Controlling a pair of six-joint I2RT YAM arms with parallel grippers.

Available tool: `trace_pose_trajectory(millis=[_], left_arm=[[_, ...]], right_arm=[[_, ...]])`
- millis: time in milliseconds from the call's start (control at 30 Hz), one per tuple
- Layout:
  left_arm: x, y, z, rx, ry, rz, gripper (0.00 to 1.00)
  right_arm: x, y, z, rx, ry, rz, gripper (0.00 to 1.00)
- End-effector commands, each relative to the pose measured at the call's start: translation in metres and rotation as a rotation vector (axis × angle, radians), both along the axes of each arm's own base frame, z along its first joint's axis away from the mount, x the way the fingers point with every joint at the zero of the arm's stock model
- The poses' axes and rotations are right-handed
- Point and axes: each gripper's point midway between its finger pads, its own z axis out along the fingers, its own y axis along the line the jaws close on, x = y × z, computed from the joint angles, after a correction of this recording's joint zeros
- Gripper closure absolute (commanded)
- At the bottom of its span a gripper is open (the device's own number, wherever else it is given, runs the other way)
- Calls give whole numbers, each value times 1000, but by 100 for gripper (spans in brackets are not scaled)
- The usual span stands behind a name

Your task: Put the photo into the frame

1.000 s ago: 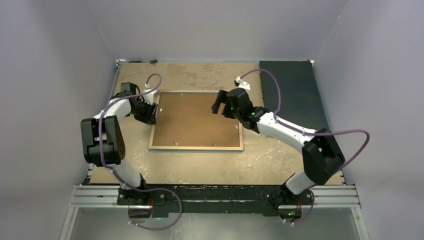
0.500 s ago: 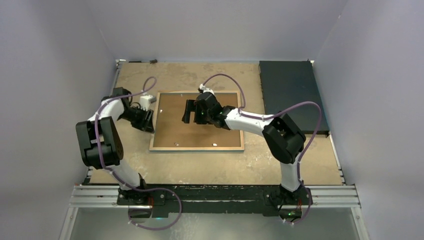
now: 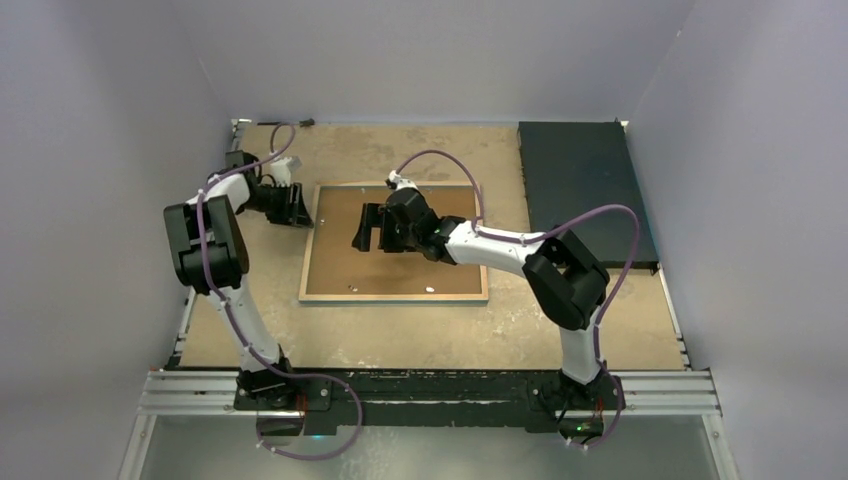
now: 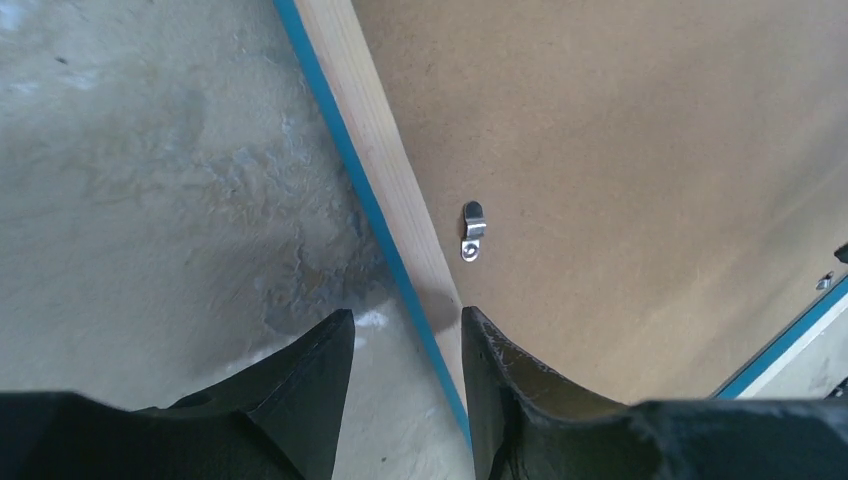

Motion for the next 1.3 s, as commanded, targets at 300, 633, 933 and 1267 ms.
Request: trace_pose_trajectory(millis=[300, 633, 933, 1267], left_arm=[[-1, -14, -14, -60, 26, -3, 82], [-67, -29, -34, -80, 113, -83, 92], [-106, -38, -35, -90, 145, -124, 91], [-107, -36, -43, -72, 156, -117, 91]], right_arm=[[-17, 8, 21, 94, 11, 70, 3], [-12, 39, 13, 167, 57, 127, 4], [6, 73, 8, 252, 76, 124, 5], [16, 102, -6, 294, 89, 141, 7]])
